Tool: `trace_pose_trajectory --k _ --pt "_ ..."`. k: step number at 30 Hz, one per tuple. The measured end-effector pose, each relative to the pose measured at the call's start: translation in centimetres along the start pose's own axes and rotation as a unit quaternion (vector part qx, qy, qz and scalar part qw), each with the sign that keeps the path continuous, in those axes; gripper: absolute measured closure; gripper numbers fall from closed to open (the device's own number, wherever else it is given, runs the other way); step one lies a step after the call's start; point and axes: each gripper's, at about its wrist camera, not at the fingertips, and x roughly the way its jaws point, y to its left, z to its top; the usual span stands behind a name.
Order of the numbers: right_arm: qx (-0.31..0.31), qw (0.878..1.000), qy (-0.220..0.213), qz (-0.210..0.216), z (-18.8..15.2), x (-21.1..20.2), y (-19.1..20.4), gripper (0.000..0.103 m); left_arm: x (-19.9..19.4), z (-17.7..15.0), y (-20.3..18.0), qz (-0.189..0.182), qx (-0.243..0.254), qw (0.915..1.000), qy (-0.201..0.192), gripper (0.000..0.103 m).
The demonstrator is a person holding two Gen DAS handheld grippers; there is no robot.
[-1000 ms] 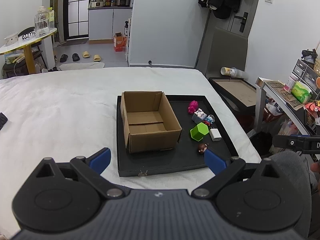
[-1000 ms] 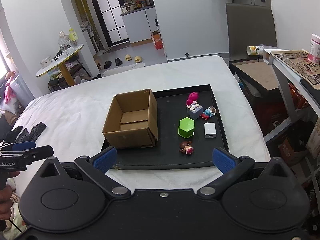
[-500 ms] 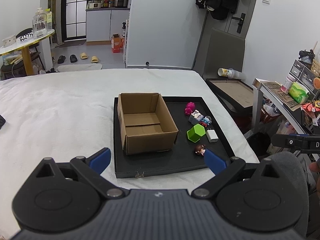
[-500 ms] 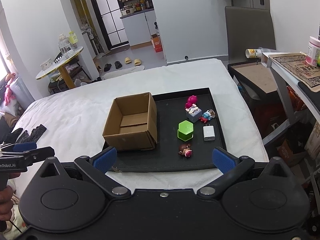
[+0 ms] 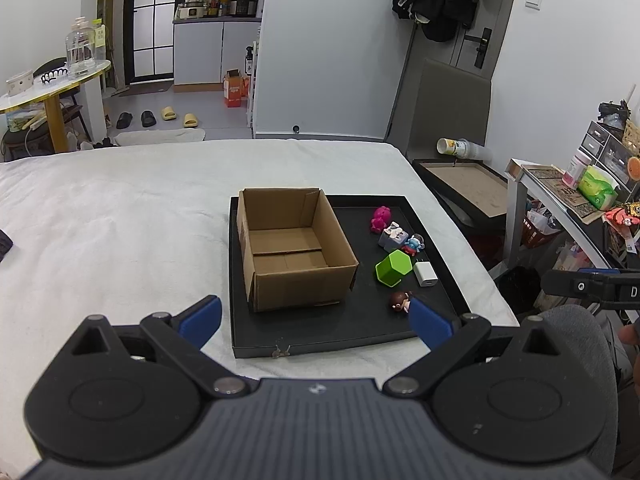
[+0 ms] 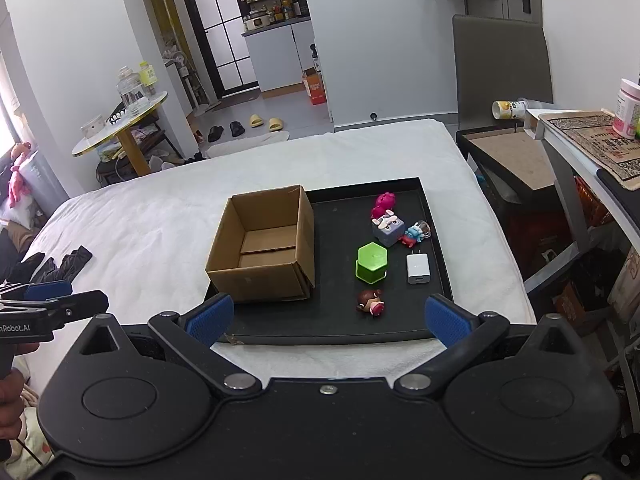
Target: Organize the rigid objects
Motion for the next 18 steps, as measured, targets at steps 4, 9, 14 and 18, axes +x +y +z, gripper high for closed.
trace_pose_trajectory --k 4,9,14,18 --pt "0.000 1.000 0.000 0.000 0.01 0.07 0.09 0.000 -0.04 0.09 0.04 0.000 0.001 1.0000 0.001 0.004" --pt "0.002 1.000 -0.001 0.003 -0.17 0.21 0.20 0.000 -0.13 0.24 0.08 0.003 0.003 1.0000 0.001 0.004" --pt "0.002 1.000 -0.004 0.004 -0.21 0.11 0.10 0.000 -0.14 0.24 -0.05 0.002 0.002 1.0000 0.001 0.004" --pt "0.003 1.000 -0.006 0.003 -0.25 0.03 0.09 0.000 -0.15 0.33 -0.06 0.004 0.002 1.0000 -0.001 0.004"
